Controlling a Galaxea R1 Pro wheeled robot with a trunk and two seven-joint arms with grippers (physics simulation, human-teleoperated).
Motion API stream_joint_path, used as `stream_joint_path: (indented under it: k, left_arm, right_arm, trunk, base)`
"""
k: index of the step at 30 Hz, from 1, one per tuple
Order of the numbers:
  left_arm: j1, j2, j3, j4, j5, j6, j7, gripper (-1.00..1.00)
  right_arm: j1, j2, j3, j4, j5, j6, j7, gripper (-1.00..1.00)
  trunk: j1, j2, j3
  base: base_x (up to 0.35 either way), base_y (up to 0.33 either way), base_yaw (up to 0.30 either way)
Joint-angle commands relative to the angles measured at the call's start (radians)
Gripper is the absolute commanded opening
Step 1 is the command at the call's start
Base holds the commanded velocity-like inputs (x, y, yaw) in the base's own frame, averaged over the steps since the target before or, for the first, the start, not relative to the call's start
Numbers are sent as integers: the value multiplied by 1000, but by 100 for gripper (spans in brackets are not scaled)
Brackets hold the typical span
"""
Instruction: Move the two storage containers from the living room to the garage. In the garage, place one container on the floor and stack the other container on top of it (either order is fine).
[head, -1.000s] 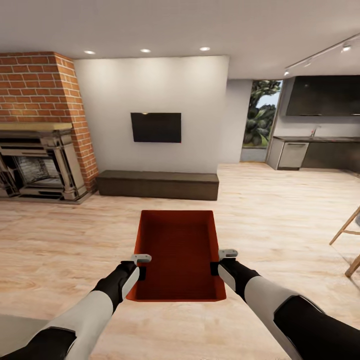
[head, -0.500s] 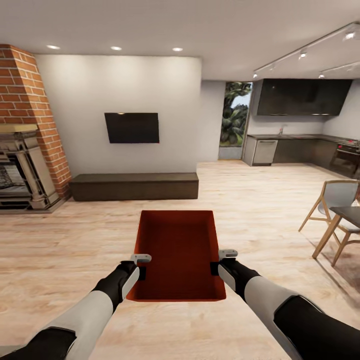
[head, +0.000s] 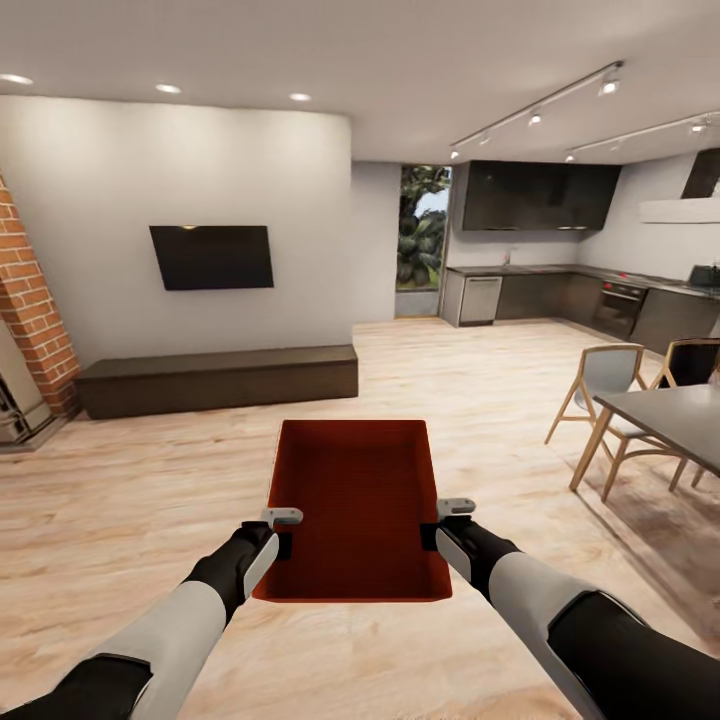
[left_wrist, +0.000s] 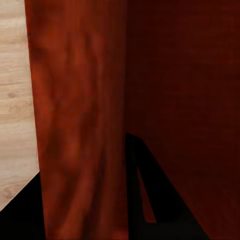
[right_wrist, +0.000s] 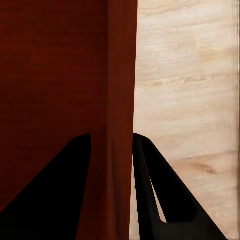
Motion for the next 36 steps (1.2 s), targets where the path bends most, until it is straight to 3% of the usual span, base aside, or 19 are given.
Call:
stream_joint_path:
  k: [1,36]
  left_arm:
    - [0,2,-2,12,-16,12,14,-100]
    - [0,1,-2,17,-16,12,14,-100]
  right_arm:
    - [-1,0,10,-7,-13,-8,4,-100]
    - [-1,0,9,-7,-13,-8,4,-100]
  trunk:
    - [1,-2,-2]
    - [1,-2,-2]
  base:
    - [0,0,-289]
    - [0,0,-289]
